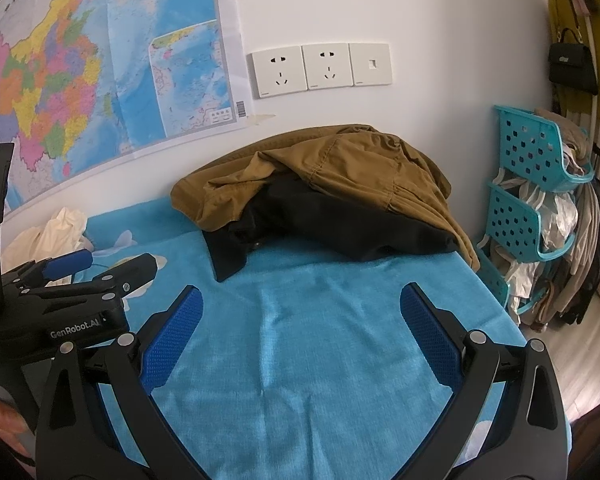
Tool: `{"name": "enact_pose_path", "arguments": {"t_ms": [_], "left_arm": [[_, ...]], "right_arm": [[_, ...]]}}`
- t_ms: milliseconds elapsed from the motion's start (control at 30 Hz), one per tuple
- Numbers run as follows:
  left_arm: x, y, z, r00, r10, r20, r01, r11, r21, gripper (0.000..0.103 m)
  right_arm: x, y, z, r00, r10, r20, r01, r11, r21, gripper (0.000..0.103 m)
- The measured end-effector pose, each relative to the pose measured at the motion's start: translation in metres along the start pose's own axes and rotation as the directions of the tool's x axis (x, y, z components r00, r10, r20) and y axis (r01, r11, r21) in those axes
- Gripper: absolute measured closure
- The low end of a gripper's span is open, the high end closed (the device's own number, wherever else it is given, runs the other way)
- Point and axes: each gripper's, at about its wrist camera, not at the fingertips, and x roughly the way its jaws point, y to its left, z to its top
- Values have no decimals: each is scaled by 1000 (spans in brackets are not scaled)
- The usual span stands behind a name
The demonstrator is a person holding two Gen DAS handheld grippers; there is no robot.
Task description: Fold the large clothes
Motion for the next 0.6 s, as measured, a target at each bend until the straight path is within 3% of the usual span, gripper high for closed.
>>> {"name": "enact_pose_path", "arguments": {"t_ms": [600], "left_arm": [[4,1,1,1000,3,-9,-3,1000,-5,6]], "right_arm": [[3,2,4,1000,6,-10,-6,1000,-11,5]]}}
